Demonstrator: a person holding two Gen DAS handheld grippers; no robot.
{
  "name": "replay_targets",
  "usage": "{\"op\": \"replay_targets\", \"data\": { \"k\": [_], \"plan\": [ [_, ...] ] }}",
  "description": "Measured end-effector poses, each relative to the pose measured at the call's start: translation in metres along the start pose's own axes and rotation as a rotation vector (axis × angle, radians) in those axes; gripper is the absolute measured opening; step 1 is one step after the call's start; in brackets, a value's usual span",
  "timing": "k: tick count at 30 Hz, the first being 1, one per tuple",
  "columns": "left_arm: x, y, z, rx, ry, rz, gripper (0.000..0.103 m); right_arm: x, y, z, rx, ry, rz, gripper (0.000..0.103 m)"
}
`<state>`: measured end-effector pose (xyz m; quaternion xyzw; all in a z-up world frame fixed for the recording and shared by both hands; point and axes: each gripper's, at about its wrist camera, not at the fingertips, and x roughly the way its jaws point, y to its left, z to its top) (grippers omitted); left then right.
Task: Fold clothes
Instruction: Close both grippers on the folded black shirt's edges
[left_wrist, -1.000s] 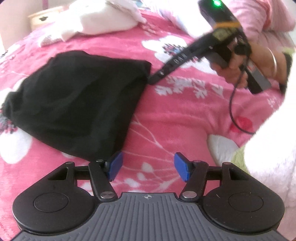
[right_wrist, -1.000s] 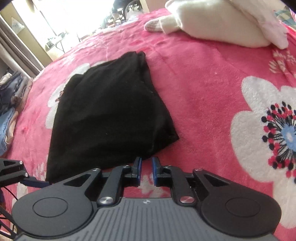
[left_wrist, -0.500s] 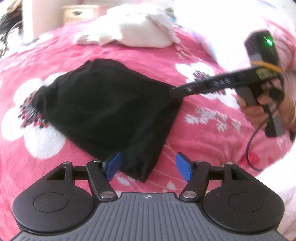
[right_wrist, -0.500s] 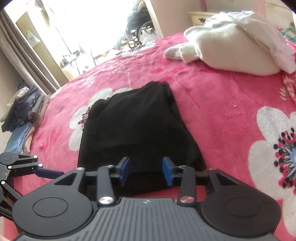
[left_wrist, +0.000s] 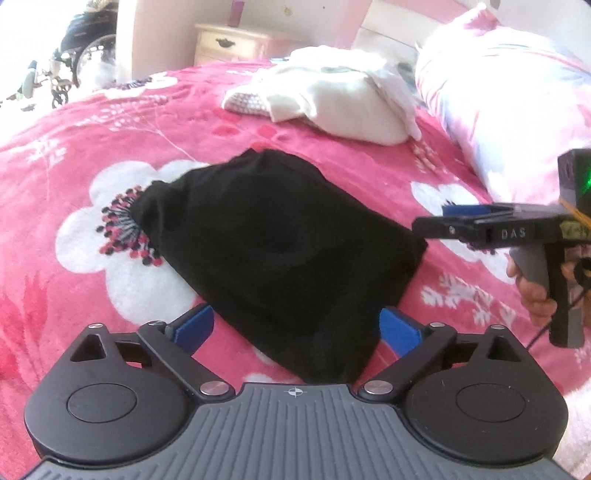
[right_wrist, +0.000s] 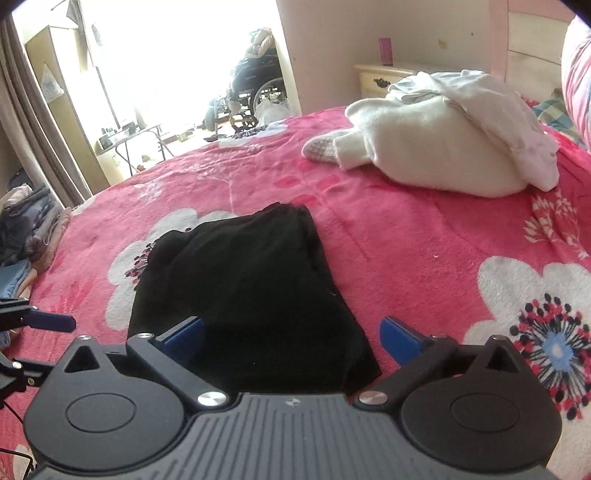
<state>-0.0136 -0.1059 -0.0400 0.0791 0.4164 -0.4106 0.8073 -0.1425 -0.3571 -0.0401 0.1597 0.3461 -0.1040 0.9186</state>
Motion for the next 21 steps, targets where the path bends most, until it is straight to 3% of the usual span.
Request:
{"op": "replay_targets", "data": {
  "k": [7, 13, 17, 21],
  "plan": [
    [0.0, 0.01, 0.008, -0.053, -0.017, 0.019, 0.103, -0.001, -0.001, 0.0, 0.004, -0.021, 0.013, 0.103],
    [0.009, 0.03, 0.012, -0.132, -0.025, 0.081, 0.103, -0.001, -0.004, 0.005, -0.02, -0.081, 0.023, 0.103],
    [0.025, 0.043, 0.013, -0.147, -0.025, 0.116, 0.103, 0.008, -0.008, 0.021, -0.071, -0.148, 0.041, 0.103],
    [0.043, 0.057, 0.015, -0.167, -0.025, 0.105, 0.103, 0.041, -0.01, 0.05, -0.161, -0.113, 0.07, 0.103]
  ]
}}
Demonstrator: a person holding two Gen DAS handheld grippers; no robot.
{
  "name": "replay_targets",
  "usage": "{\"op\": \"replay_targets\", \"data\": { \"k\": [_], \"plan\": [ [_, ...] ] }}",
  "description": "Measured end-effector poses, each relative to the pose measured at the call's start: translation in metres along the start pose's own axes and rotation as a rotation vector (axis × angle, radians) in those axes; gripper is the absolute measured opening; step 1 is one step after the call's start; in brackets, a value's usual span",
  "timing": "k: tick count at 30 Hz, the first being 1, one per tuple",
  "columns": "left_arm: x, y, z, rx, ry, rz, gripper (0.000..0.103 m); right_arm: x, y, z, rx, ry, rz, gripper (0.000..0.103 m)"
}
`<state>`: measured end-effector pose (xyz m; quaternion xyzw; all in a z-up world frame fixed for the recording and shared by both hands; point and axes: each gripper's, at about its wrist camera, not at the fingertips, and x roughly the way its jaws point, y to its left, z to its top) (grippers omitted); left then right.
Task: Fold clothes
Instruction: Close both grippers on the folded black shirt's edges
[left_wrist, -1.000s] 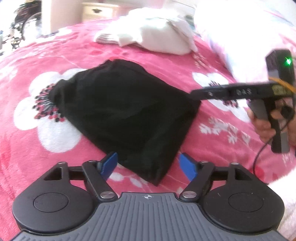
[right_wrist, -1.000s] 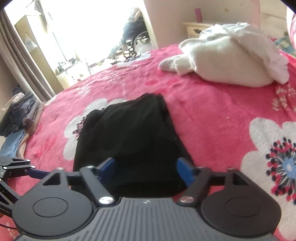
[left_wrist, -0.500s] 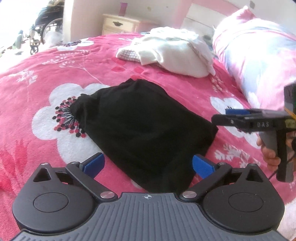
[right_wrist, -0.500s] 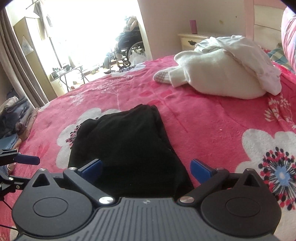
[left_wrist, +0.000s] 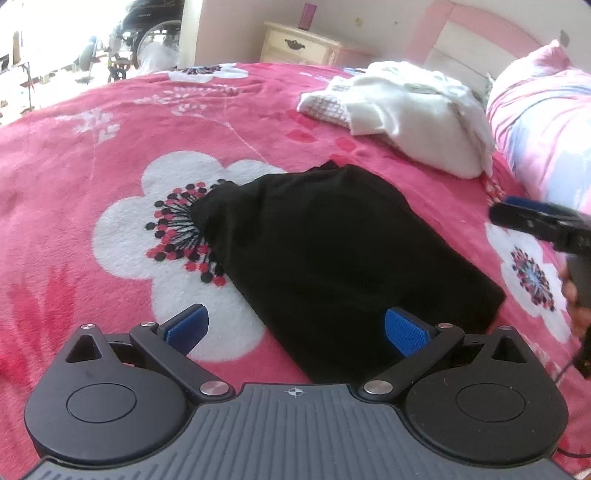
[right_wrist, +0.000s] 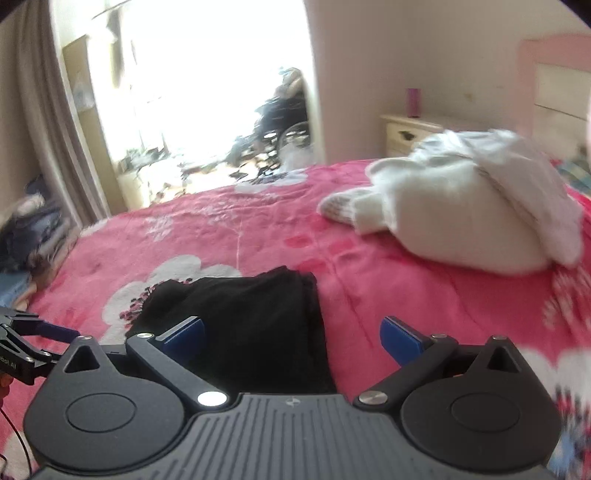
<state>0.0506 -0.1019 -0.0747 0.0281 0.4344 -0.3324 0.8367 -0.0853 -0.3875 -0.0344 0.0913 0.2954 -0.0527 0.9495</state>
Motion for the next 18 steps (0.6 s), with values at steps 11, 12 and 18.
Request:
{"op": "replay_targets", "data": {
  "k": [11, 12, 18],
  "plan": [
    [0.036, 0.031, 0.001, -0.14, 0.082, -0.118, 0.065, 0.111, -0.069, 0.016, 0.299, 0.268, 0.36, 0.094],
    [0.037, 0.033, 0.001, -0.148, 0.084, -0.126, 0.064, 0.114, -0.073, 0.013, 0.326, 0.289, 0.375, 0.092],
    [0.044, 0.055, 0.012, -0.237, 0.097, -0.19, 0.056, 0.132, -0.087, -0.005, 0.402, 0.38, 0.478, 0.088]
  ]
}}
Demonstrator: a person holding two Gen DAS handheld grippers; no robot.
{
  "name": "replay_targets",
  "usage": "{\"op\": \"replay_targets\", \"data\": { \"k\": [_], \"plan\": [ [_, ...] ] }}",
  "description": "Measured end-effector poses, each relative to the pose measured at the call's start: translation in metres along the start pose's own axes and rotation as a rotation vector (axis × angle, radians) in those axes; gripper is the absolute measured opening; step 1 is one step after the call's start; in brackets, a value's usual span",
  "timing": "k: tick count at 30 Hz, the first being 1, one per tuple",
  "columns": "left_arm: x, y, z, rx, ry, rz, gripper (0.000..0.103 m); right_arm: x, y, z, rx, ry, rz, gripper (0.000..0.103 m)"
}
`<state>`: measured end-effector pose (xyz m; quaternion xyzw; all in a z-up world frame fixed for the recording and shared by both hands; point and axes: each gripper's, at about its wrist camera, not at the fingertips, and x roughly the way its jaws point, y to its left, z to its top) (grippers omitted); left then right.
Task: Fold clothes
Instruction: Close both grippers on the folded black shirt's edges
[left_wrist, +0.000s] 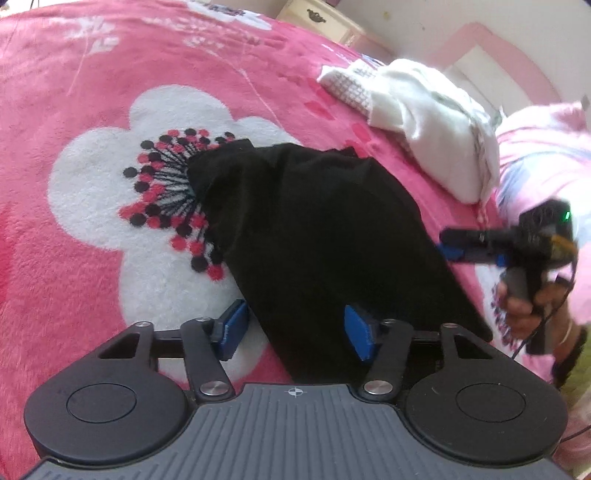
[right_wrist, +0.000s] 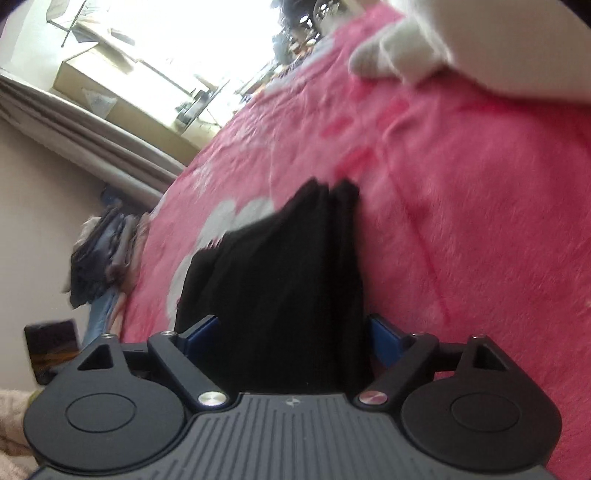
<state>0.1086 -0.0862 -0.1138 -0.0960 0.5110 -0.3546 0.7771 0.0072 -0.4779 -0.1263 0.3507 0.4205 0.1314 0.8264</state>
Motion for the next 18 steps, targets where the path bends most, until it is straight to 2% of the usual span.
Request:
{"op": "replay_targets", "data": {
  "k": [10, 12, 16, 17, 18],
  "plan": [
    [0.025, 0.013, 0.029, -0.098, -0.017, -0.065, 0.055, 0.037, -0.024, 0.044, 0.084, 0.003, 0.196, 0.084],
    [0.027, 0.012, 0.031, -0.084, -0.033, -0.058, 0.052, 0.046, -0.023, 0.054, 0.071, 0.008, 0.217, 0.079],
    [0.031, 0.01, 0.036, -0.067, -0.059, -0.033, 0.036, 0.066, -0.018, 0.07, 0.03, 0.032, 0.245, 0.068],
    [0.032, 0.011, 0.037, -0.073, -0.065, -0.029, 0.029, 0.069, -0.015, 0.071, 0.012, 0.045, 0.251, 0.064],
    [0.033, 0.012, 0.038, -0.078, -0.069, -0.025, 0.026, 0.072, -0.012, 0.073, -0.007, 0.059, 0.256, 0.055]
  ]
}}
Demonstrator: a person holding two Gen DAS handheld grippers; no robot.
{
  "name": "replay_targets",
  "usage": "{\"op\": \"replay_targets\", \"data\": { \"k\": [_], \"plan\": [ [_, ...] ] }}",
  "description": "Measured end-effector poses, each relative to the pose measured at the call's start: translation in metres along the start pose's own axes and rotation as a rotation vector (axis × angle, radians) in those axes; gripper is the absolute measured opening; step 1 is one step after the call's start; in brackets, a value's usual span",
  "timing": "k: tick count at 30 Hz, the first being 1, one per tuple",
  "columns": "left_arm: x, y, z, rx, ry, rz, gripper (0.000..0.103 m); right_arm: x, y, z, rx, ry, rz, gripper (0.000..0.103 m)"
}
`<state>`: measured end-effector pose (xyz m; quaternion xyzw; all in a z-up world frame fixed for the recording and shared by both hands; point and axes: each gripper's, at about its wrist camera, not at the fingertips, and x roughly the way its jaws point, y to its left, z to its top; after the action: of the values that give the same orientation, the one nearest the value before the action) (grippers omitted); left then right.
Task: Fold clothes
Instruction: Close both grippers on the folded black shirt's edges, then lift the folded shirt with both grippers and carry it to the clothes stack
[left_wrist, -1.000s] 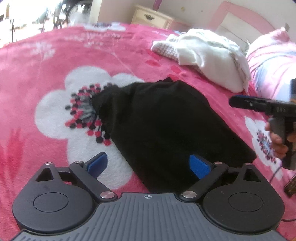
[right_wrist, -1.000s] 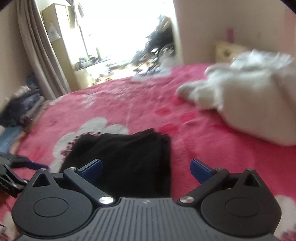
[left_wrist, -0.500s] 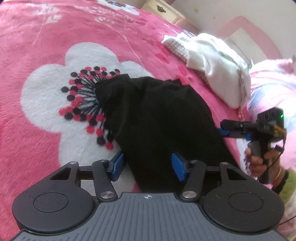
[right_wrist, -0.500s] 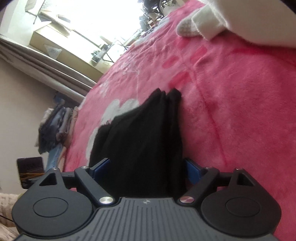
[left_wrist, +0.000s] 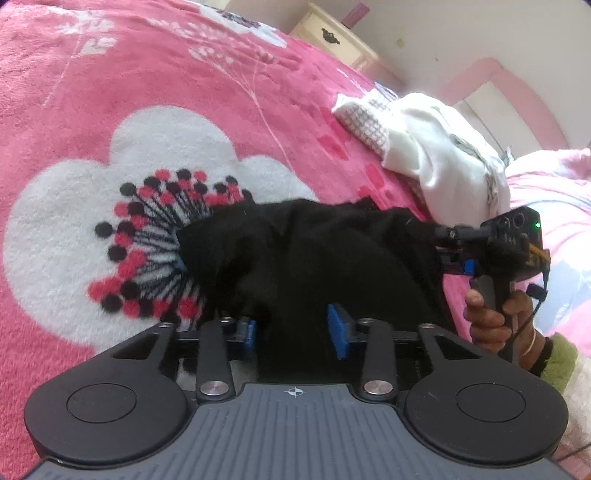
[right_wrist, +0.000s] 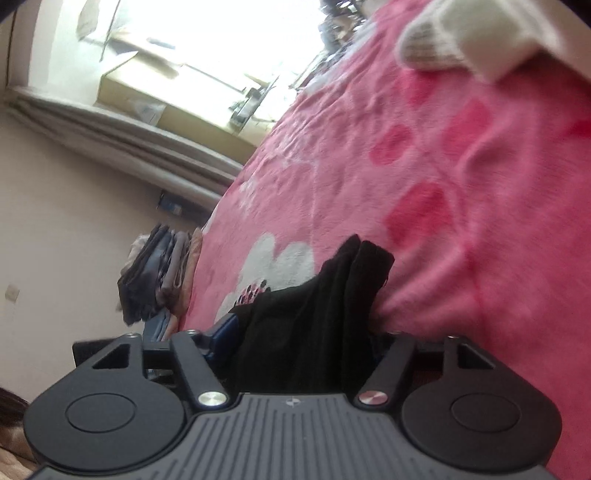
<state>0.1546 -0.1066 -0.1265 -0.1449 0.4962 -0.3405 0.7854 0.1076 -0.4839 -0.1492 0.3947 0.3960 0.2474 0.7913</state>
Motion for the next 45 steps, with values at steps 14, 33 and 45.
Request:
{"op": "replay_targets", "data": {
  "k": [14, 33, 45],
  "plan": [
    [-0.027, -0.052, 0.004, 0.227, -0.097, 0.061, 0.007, -0.032, 0.053, -0.018, -0.206, -0.136, -0.132, 0.014],
    [-0.226, -0.11, -0.012, 0.419, -0.568, 0.105, 0.006, -0.071, 0.271, -0.071, -0.561, -0.515, -0.088, 0.014],
    [-0.355, -0.098, -0.045, 0.326, -0.776, 0.388, 0.006, 0.017, 0.372, -0.072, -0.603, -0.515, 0.138, 0.014]
  ]
}}
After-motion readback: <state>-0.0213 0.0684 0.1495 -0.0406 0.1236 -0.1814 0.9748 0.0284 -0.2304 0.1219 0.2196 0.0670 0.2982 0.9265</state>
